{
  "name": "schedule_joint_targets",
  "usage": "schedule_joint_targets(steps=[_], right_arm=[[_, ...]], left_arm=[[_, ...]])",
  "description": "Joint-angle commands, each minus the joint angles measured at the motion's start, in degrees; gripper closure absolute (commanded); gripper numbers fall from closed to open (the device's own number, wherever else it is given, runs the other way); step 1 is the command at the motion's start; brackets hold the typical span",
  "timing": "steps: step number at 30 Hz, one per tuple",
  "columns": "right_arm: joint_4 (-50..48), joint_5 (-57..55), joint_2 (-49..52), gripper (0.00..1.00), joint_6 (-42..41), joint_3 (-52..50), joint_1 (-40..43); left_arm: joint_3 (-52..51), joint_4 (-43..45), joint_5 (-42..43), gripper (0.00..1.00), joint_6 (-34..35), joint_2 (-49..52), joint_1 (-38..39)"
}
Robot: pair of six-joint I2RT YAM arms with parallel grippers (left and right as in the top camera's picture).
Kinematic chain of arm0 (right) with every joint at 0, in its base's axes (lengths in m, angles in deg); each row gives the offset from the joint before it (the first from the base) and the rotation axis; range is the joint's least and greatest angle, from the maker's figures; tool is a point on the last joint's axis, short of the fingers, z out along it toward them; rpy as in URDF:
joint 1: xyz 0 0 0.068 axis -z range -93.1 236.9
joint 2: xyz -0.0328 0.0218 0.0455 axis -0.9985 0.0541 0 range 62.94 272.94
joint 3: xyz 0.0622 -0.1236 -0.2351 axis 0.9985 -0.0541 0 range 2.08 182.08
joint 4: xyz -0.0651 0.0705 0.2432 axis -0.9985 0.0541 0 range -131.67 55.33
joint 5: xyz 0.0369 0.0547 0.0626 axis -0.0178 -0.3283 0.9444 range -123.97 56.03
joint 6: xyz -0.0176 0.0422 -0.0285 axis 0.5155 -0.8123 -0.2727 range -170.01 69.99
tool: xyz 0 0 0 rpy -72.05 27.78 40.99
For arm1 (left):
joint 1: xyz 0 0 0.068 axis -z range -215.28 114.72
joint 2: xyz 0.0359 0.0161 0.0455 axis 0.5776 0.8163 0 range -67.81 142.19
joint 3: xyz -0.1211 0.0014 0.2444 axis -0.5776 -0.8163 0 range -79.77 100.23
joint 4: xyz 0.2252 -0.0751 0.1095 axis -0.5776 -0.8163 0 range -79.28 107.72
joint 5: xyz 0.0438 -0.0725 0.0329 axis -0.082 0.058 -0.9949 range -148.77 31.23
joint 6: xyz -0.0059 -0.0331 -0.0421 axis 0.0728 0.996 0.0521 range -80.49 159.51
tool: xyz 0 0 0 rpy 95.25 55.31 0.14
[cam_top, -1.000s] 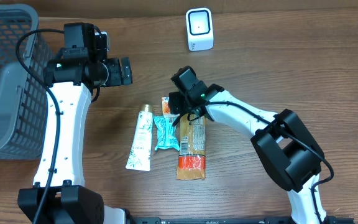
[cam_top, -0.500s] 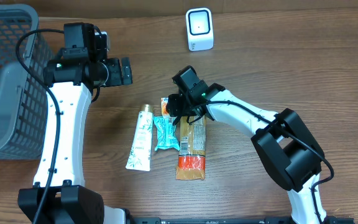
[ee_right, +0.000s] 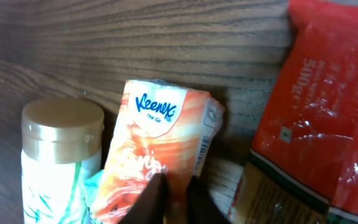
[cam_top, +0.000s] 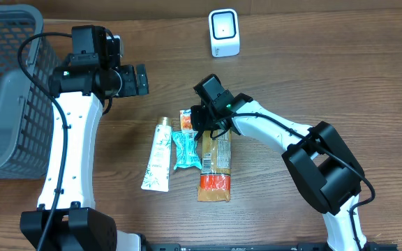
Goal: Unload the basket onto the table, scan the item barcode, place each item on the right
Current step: 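Close the right gripper on the Kleenex pack, then lift the Kleenex pack and carry it right of the spaghetti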
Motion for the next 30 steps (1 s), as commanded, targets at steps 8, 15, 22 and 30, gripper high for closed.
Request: schedule_joint_targets(steps=[8, 15, 22, 30], right_arm=[[1.73, -0.50, -2.99, 0.96, 4.70, 1.07, 0.42], [10.51, -13.35, -13.05, 0.96, 10.01, 2.08, 0.57], [22.58, -34.25, -14.36, 0.96, 13.55, 1.62, 0.57], [26.60, -43.45, -14.25, 0.96, 13.51, -2.62, 0.57]], left_arm=[[0.66, 0.24, -0.33, 0.00, 0.79, -0.26, 0.11], [0.66, 0.24, -0.33, 0.00, 0.79, -0.26, 0.11], [0.66, 0.24, -0.33, 0.00, 0.79, -0.26, 0.11], [0.66, 0.24, -0.33, 0.00, 0.79, -0.26, 0.11]])
